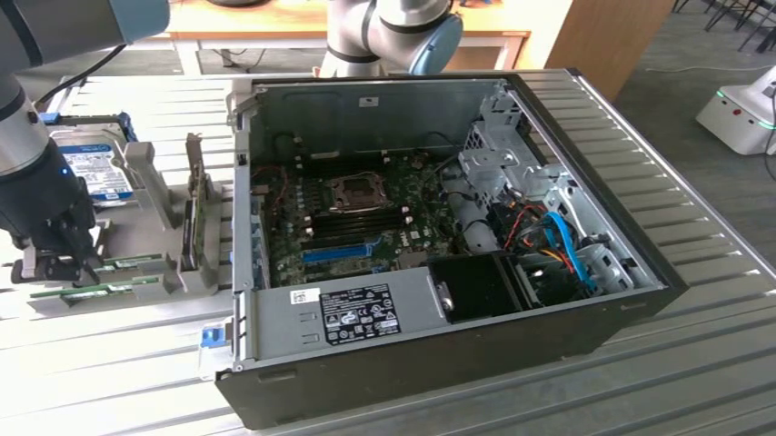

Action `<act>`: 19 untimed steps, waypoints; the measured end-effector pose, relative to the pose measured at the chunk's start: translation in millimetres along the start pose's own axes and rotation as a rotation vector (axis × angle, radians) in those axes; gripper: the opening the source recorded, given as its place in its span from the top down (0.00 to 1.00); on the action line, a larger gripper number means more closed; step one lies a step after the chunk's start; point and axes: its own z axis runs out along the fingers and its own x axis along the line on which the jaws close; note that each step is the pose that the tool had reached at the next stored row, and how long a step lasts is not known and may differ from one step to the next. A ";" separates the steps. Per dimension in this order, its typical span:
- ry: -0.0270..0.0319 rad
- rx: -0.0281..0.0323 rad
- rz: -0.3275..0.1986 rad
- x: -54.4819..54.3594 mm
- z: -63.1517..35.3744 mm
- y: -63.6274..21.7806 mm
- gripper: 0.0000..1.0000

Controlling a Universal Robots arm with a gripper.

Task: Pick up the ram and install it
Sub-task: 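Pick up the ram and move it above insertion slot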

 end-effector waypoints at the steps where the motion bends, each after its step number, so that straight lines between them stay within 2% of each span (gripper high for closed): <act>1: 0.0000 0.0001 0.000 0.1 0.1 0.0 0.70; 4: -0.0001 0.0001 0.000 0.1 1.0 0.0 0.70; 19: 0.0000 0.0000 0.000 -0.1 18.3 -0.5 0.70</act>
